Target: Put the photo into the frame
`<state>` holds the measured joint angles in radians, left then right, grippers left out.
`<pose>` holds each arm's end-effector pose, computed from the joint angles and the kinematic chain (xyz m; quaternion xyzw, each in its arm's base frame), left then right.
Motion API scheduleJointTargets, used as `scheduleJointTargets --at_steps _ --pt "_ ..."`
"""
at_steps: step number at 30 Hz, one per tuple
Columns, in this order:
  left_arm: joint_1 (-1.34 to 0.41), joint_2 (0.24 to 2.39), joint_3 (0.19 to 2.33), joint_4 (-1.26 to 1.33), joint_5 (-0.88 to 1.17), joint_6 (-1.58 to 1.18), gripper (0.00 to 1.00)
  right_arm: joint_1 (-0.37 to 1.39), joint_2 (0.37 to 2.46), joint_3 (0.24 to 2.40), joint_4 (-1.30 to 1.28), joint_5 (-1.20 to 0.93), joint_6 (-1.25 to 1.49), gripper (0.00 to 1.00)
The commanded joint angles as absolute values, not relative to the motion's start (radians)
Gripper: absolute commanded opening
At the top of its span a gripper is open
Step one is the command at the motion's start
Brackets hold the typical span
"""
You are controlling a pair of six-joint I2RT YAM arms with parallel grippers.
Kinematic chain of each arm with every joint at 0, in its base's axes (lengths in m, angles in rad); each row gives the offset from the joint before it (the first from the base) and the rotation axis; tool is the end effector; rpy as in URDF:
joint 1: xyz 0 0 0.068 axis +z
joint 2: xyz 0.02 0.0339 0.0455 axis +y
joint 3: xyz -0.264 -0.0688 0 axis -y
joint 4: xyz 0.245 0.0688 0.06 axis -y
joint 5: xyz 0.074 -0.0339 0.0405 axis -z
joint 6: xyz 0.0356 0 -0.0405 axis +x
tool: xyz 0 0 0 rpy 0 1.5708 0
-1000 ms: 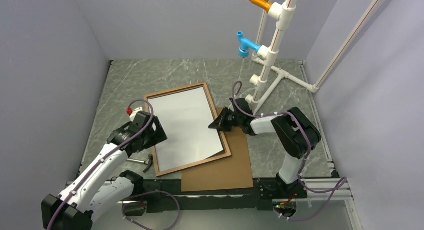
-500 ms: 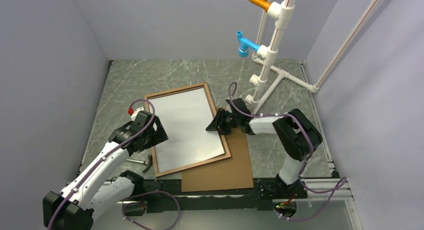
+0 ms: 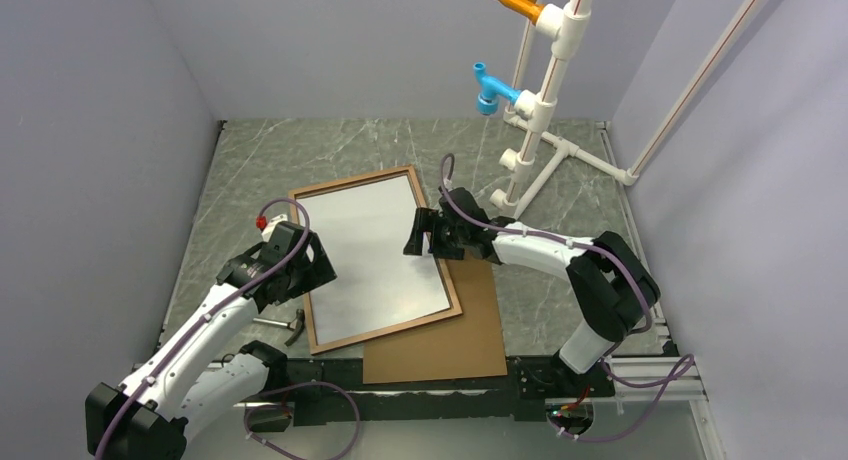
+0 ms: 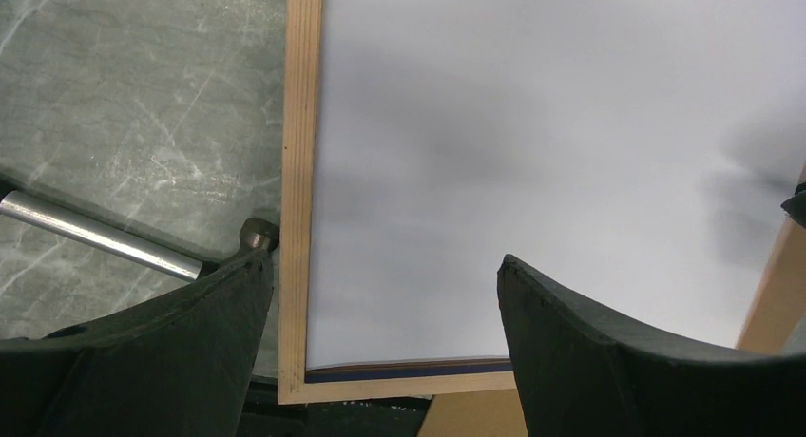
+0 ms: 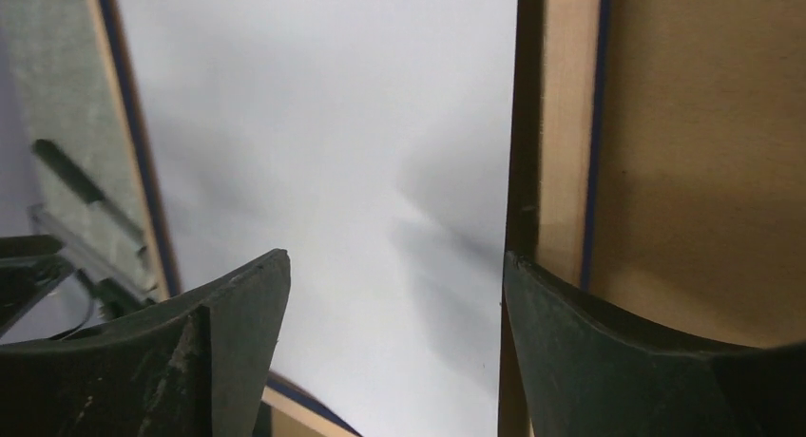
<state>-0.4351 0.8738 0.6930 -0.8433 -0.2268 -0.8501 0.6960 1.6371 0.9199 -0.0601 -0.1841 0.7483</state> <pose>0.1474 -0.0597 0.2380 -0.2270 0.9299 -0.0735 0.2800 0.2562 0.2225 0.1847 -0.0115 0.9190 0.3180 0.2327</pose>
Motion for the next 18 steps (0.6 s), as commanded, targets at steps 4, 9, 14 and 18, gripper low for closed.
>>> scheduleJointTargets --at_steps 4,9,14,18 --pt "-0.431 0.856 0.732 -0.827 -0.193 -0.832 0.90 0.713 1.585 0.966 -0.245 0.043 0.654 0.87" --pt "-0.431 0.832 0.741 -0.804 -0.161 -0.828 0.90 0.713 1.567 0.940 -0.290 0.092 0.646 0.85" --pt "-0.430 0.816 0.746 -0.811 -0.162 -0.823 0.90 0.712 1.578 0.908 -0.308 0.124 0.635 0.78" --pt "-0.431 0.824 0.748 -0.813 -0.159 -0.821 0.90 0.711 1.593 0.879 -0.268 0.076 0.629 0.64"
